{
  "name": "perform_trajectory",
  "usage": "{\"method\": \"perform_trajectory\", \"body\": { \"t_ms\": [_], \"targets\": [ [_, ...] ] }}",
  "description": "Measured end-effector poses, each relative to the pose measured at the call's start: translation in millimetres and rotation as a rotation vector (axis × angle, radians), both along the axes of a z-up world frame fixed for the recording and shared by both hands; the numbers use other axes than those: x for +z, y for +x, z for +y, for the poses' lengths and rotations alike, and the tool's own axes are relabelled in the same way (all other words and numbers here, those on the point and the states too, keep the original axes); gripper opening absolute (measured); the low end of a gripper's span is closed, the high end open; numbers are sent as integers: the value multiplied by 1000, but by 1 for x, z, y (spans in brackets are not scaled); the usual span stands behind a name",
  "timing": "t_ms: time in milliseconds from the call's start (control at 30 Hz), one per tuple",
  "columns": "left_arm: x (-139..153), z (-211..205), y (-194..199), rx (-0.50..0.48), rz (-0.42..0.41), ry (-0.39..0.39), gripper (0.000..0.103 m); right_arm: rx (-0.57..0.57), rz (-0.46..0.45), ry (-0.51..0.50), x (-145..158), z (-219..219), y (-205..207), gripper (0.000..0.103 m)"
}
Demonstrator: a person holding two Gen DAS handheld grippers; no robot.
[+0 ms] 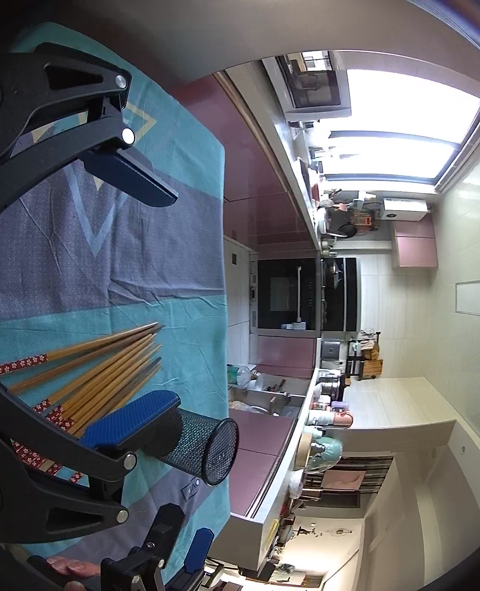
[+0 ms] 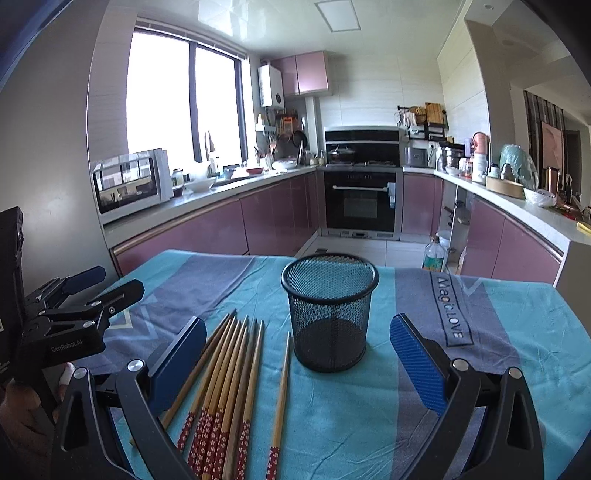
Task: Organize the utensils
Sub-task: 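Lower the right tool onto a wooden chopstick and close it while the left tool grasps another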
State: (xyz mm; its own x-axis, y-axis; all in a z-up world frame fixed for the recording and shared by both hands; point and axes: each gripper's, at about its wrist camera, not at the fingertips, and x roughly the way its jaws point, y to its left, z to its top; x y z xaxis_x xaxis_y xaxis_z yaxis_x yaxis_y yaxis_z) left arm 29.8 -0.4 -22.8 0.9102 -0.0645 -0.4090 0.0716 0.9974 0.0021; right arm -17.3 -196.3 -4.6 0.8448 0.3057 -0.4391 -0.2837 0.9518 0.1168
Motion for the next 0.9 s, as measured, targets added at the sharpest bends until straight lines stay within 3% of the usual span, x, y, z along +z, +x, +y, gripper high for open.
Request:
{"method": "perform_trajectory", "body": {
  "t_ms": [100,300,467,767,900],
  "targets": [
    [-9,2,9,-15,55,6,98,22,88,-23,-14,5,12,88],
    [-33,-7,33,-46,165,70,91,74,258,-59,-40,17,36,64],
    [-53,-15,54,-58,260,120,84,98,349,-82,-56,26,53,45],
    [-77,-16,76,-99,361,155,77,117,393,-110,-64,33,69,44],
    [-86,-16,90,-111,414,161,70,122,409,-117,-67,34,74,44]
  ]
}}
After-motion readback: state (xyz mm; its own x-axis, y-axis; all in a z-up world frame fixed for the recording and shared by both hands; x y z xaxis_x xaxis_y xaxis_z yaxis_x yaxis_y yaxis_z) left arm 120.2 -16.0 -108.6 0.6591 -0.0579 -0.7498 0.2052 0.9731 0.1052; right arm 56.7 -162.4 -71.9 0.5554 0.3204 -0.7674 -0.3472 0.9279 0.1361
